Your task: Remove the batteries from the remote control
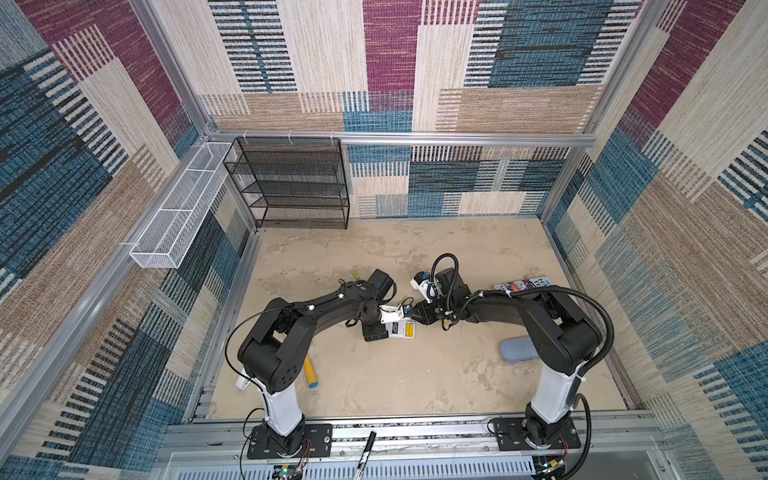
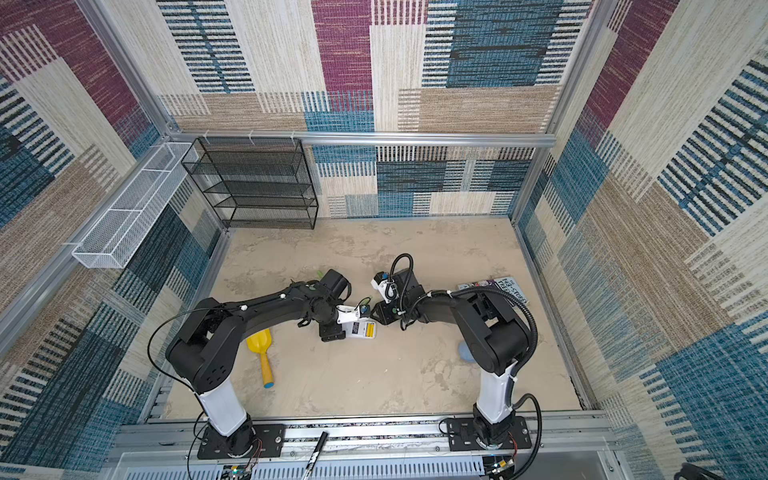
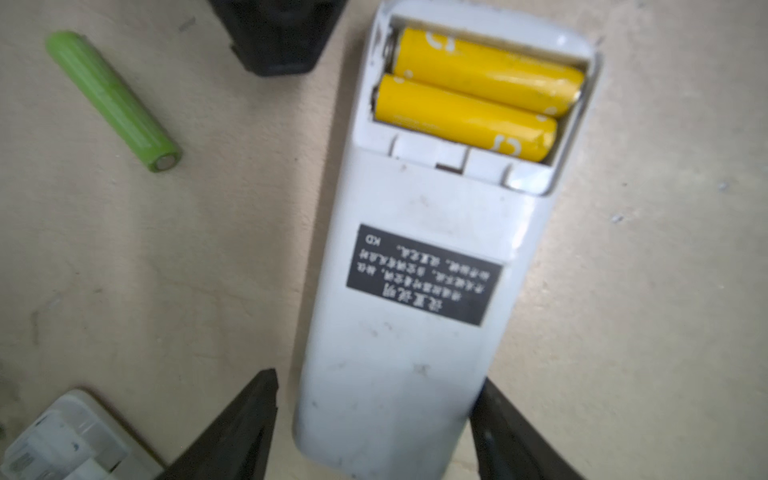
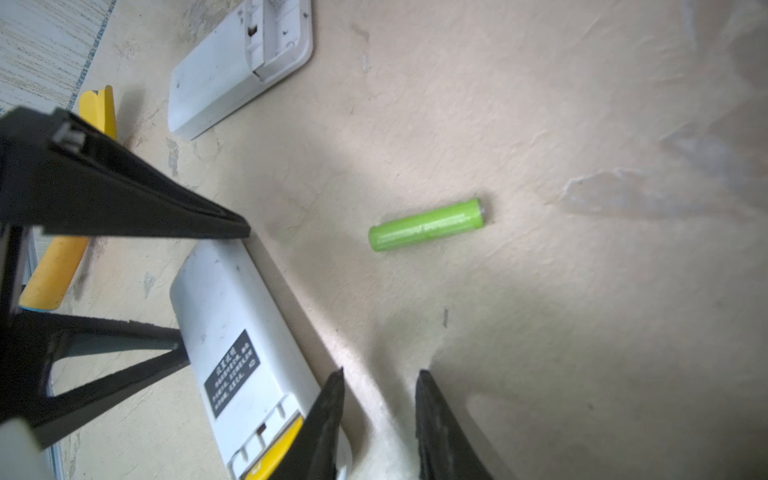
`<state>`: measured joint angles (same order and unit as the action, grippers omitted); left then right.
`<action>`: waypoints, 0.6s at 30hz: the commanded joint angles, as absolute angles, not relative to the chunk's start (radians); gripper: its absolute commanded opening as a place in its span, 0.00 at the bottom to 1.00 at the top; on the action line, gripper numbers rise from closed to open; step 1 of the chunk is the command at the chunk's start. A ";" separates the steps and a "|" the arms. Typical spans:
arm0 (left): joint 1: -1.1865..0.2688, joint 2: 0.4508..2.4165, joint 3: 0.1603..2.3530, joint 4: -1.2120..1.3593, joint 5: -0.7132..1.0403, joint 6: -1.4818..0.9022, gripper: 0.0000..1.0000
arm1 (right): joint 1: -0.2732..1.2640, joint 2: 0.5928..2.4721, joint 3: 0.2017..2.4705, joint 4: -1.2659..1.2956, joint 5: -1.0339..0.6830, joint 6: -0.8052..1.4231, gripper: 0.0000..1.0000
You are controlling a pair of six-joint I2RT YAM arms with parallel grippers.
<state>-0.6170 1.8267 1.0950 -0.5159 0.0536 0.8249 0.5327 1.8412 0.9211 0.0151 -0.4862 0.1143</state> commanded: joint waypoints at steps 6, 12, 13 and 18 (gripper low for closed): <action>-0.600 1.893 1.093 -0.365 -0.221 0.764 0.99 | 0.556 1.774 0.843 0.009 -0.439 0.124 0.31; -0.598 1.912 1.129 -0.323 -0.257 0.724 1.00 | 0.593 1.733 0.784 0.023 -0.437 0.154 0.31; -0.597 1.918 1.138 -0.320 -0.264 0.720 0.99 | 0.599 1.728 0.777 0.024 -0.433 0.158 0.31; -0.597 1.914 1.148 -0.310 -0.274 0.701 0.99 | 0.612 1.707 0.753 0.038 -0.429 0.174 0.31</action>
